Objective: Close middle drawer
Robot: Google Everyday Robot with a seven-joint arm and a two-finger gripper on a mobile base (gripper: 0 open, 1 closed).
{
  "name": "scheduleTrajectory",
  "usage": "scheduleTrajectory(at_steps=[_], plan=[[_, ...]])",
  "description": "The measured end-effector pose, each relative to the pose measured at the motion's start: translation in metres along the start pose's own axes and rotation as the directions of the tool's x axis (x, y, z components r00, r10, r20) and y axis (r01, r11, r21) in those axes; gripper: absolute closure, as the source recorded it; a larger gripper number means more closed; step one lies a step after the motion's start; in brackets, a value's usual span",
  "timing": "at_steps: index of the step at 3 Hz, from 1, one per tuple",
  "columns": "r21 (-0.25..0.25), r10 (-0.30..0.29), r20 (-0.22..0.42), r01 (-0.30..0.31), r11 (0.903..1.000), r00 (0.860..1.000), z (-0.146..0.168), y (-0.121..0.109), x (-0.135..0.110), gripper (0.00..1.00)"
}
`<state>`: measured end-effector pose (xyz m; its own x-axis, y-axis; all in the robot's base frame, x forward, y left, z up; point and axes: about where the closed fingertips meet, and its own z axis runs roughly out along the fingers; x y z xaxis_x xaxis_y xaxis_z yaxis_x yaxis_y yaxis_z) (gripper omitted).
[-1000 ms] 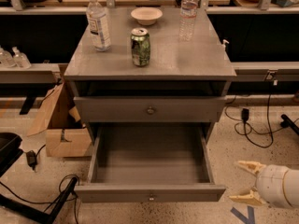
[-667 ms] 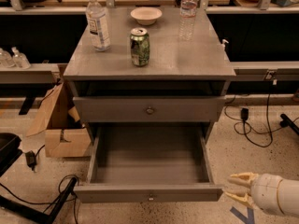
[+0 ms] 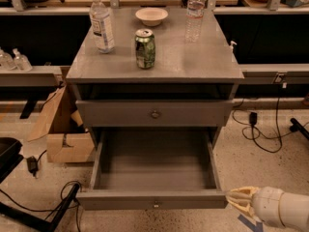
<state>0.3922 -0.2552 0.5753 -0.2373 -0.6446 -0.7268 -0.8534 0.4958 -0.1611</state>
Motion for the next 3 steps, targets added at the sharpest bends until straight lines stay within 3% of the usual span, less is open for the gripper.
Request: scheduleTrajectory(at_steps=[1, 2, 3], plan=[[-0.003, 0.005, 0.004, -0.005, 1.0000, 1.000, 0.002, 0.001, 0.002, 1.00], [-0.047, 0.083, 0.069, -0.080, 0.9957, 0.994, 0.036, 0.023, 0.026, 1.00], [-0.094, 0.153, 0.124, -0.142, 0.9854, 0.980, 0.089, 0.041, 0.063, 1.00]])
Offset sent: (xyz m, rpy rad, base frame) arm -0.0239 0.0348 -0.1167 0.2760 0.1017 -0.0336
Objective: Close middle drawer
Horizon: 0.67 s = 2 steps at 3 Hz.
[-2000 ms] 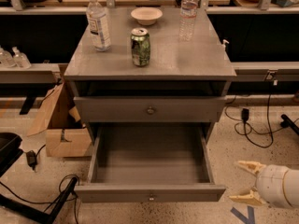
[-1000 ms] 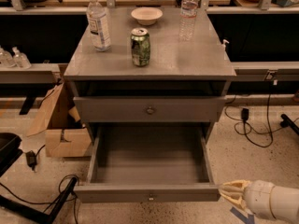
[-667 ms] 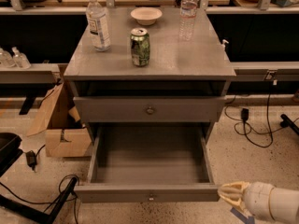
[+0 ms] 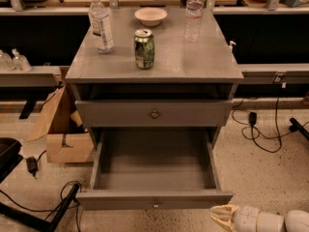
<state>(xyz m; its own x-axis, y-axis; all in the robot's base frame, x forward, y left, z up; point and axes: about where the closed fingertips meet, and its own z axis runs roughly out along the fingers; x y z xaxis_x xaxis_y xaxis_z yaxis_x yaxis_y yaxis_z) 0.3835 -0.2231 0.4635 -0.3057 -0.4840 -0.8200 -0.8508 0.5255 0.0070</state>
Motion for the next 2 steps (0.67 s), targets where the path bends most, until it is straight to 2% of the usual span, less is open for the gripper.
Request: scheduleTrajectory(at_steps=[1, 2], plan=[[-0.046, 0.033, 0.051, -0.031, 0.9985, 0.998, 0.043, -0.004, 0.038, 1.00], [-0.085, 0.045, 0.094, -0.037, 0.9957, 0.995, 0.088, -0.034, 0.071, 1.00]])
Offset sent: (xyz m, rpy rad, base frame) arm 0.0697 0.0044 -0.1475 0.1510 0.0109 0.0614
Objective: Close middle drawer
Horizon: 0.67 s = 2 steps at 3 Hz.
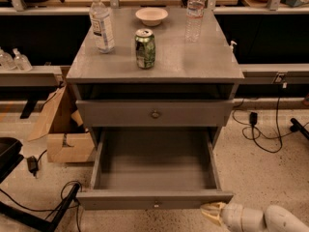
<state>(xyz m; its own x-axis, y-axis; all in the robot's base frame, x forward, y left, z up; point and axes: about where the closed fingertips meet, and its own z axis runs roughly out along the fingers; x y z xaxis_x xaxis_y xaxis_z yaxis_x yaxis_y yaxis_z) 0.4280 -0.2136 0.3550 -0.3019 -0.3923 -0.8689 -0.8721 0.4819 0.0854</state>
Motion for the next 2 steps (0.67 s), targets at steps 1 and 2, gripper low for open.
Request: scheduleTrajectory(at_steps=[1, 2], plan=[[0.000, 0.003, 0.019, -0.003, 1.0000, 1.000, 0.0103, -0.0213, 0.0084, 1.00], [0.000, 0.004, 0.019, -0.003, 1.0000, 1.000, 0.0099, -0.0204, 0.0088, 1.00]])
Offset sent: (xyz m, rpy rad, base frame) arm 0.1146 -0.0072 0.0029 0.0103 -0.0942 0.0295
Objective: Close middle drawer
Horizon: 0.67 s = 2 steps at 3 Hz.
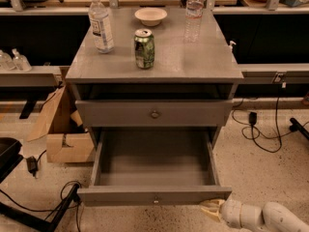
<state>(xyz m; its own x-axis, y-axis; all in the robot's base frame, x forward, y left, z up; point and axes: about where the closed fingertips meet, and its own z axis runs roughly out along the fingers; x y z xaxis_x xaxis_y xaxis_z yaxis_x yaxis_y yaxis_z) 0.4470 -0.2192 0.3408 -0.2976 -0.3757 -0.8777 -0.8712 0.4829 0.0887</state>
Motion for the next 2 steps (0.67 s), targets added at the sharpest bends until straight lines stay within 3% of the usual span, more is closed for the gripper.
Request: scheduleTrajectory(at_steps=[1, 2], plan=[[-0.001, -0.026, 0.012, 0.026, 0.9997, 1.000, 0.0092, -0.0214, -0.0162, 1.00], [-0.001, -0.026, 0.012, 0.026, 0.9997, 1.000, 0.0076, -0.0188, -0.0151, 1.00]])
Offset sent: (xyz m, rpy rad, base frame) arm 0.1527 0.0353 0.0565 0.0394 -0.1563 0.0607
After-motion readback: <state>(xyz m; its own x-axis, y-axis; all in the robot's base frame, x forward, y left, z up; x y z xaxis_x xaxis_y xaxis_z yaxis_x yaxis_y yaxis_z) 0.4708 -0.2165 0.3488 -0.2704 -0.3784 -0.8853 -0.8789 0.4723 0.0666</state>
